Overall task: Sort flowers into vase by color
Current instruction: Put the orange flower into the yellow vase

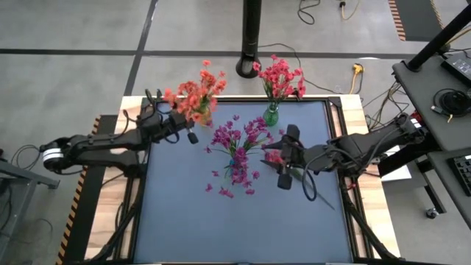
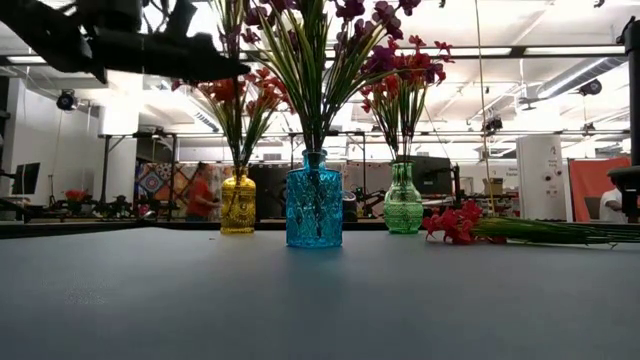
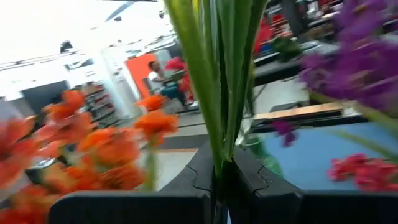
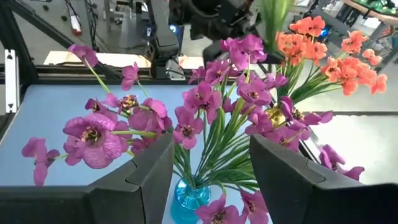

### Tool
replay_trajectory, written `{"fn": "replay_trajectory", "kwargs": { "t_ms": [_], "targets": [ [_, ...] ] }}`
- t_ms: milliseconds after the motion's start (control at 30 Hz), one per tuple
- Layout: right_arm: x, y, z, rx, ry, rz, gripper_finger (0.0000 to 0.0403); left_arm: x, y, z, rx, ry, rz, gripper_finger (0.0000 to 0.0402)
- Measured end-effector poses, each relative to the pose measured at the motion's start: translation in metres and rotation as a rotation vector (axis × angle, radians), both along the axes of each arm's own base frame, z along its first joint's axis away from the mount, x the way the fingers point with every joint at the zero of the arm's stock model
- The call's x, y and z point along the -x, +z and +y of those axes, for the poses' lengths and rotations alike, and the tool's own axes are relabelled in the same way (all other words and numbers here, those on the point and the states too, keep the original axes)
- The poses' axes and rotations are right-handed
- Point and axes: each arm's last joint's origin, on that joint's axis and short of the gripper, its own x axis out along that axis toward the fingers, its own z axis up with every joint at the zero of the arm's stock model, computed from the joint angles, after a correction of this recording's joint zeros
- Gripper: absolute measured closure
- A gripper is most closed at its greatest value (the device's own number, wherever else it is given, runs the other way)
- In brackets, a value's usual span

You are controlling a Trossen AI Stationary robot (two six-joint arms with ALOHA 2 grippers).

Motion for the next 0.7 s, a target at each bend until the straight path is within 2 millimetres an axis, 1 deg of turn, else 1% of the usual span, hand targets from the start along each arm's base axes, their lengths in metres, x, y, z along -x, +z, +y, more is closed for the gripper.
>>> {"fn": "replay_trajectory", "kwargs": {
  "t_ms": [133, 300, 600, 700],
  "targets": [
    [-0.002, -0.002, 0.000, 0.016, -0.002, 0.008, 0.0199, -0.001, -0.005, 0.013, 0.008, -0.007, 0.021, 0.0401],
    [-0.003, -0.002, -0.002, 0.025, -0.006, 0.010, 0.0199, -0.005, -0.011, 0.025, 0.009, 0.030, 0.066, 0.0401],
    [-0.003, -0.002, -0.002, 0.022, -0.011, 0.010, 0.0199, -0.015, -0.009, 0.034, -0.036, 0.047, 0.109, 0.0401],
    [-0.003, -0.003, -0.002, 0.023, -0.011, 0.012, 0.0199, -0.016, -0.010, 0.038, -0.033, 0.060, 0.115, 0.0401]
  ]
}}
